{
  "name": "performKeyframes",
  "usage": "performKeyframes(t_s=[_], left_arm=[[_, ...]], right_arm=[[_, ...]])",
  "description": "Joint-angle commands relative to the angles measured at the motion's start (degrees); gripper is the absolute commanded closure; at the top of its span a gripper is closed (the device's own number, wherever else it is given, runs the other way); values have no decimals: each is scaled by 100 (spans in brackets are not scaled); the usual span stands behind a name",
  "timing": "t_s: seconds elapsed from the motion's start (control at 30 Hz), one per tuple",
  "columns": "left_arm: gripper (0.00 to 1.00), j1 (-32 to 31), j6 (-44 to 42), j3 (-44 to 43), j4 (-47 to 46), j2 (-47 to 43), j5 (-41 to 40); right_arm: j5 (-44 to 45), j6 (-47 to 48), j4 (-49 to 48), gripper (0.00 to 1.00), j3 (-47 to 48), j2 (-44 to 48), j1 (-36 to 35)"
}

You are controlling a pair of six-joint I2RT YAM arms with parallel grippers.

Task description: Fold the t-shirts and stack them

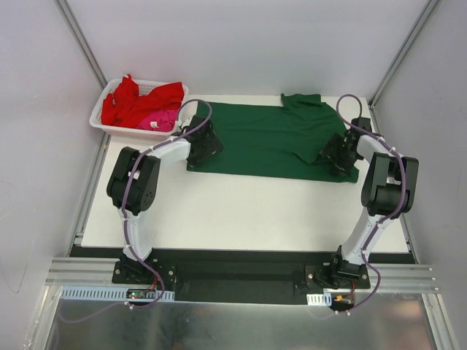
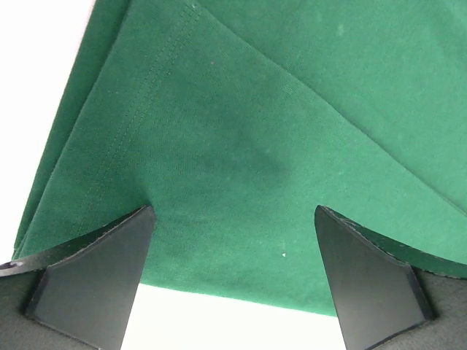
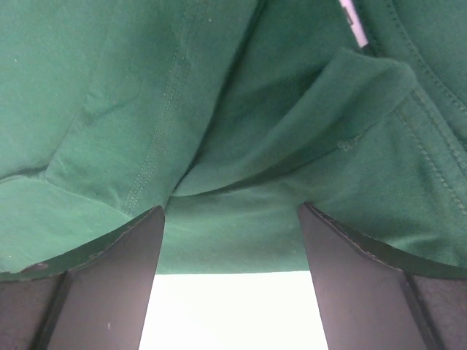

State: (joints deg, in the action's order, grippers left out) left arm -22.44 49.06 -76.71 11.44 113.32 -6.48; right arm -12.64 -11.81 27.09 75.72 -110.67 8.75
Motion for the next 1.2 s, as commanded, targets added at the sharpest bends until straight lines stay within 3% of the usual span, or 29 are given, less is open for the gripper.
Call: performKeyframes(t_s=[0.0,0.67,1.17], left_arm=[[7,-129,253,683,526,-292,-257],[6,-832,1053,3222,517,-2182,-758],[6,-1403,1826,4304,736,-3272,-846]], right_arm=[[192,-67,166,21,-750,335,39],[254,-137,42,21,-3045,2163,47],[359,56,560,20,-4003,3253,47]])
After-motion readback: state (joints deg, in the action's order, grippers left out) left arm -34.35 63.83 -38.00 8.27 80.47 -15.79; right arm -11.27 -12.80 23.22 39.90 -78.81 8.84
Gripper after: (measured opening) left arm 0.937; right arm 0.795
